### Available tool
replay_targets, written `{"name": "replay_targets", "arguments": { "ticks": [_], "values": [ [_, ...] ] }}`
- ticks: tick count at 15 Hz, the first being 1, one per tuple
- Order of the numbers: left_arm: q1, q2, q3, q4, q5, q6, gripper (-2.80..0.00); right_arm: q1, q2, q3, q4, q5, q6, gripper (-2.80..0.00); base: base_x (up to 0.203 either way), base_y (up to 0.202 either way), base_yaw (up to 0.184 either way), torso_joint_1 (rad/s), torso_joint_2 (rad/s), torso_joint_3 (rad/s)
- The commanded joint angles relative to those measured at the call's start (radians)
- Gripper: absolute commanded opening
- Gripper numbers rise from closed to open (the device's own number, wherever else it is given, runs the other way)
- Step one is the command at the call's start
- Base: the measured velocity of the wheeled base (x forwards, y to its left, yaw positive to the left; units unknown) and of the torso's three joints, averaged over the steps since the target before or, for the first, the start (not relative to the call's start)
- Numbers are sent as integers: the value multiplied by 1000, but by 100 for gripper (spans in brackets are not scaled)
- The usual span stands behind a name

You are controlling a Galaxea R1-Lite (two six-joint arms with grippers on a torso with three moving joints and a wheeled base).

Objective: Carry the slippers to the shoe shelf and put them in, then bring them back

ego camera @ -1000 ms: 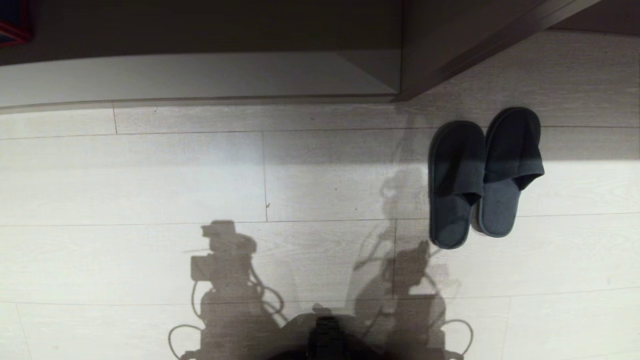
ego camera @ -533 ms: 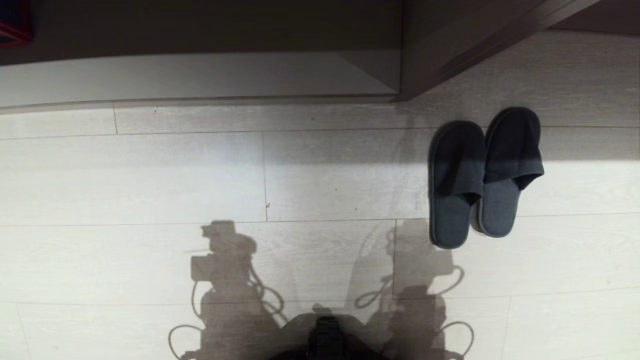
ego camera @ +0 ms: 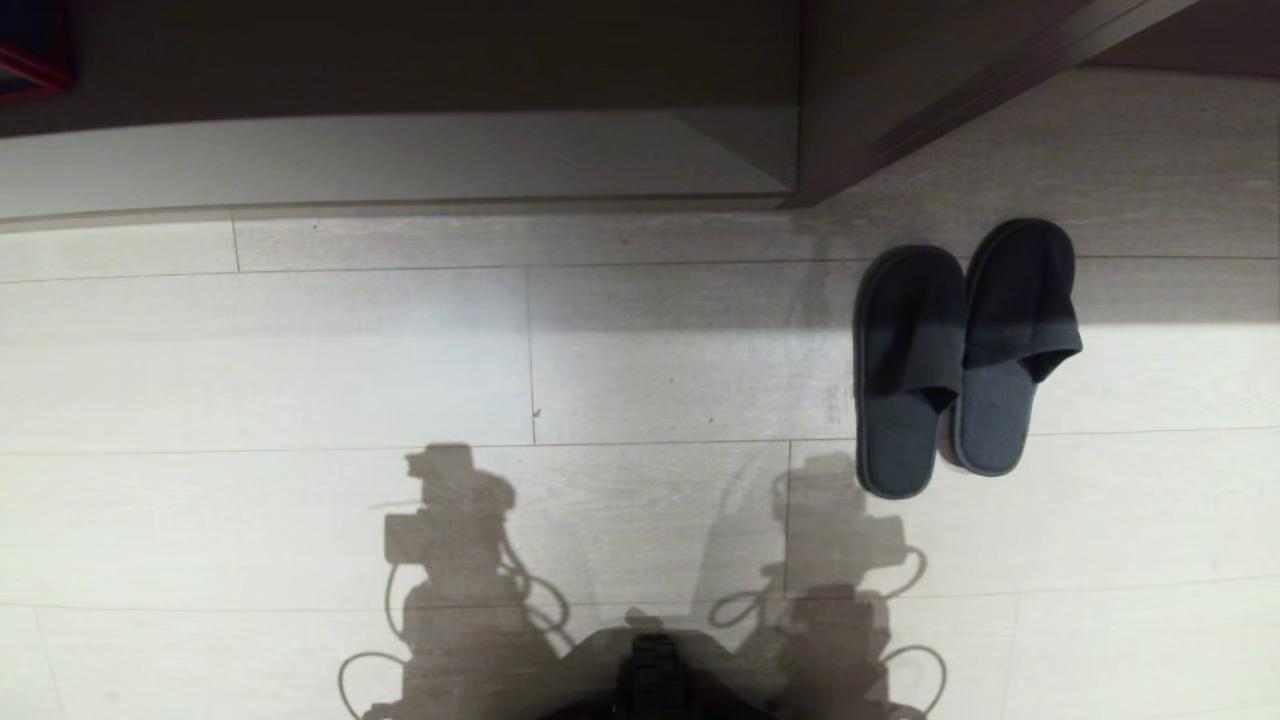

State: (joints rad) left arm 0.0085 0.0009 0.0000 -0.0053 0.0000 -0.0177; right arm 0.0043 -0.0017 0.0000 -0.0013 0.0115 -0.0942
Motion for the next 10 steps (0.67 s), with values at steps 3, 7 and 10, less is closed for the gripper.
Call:
{"name": "replay_targets", "arguments": {
  "ticks": [3,7,10],
  "values": [
    [1,1,0,-1,0,-1,-280,0,3,0,0,1,2,-280,0,0,0,1,0,186],
    [0,1,0,1,0,-2,-280,0,3,0,0,1,0,-280,0,0,0,3,4,198],
    [1,1,0,1,0,-2,-280,-1,3,0,0,1,-1,-280,0,0,0,2,6,199]
  ]
}}
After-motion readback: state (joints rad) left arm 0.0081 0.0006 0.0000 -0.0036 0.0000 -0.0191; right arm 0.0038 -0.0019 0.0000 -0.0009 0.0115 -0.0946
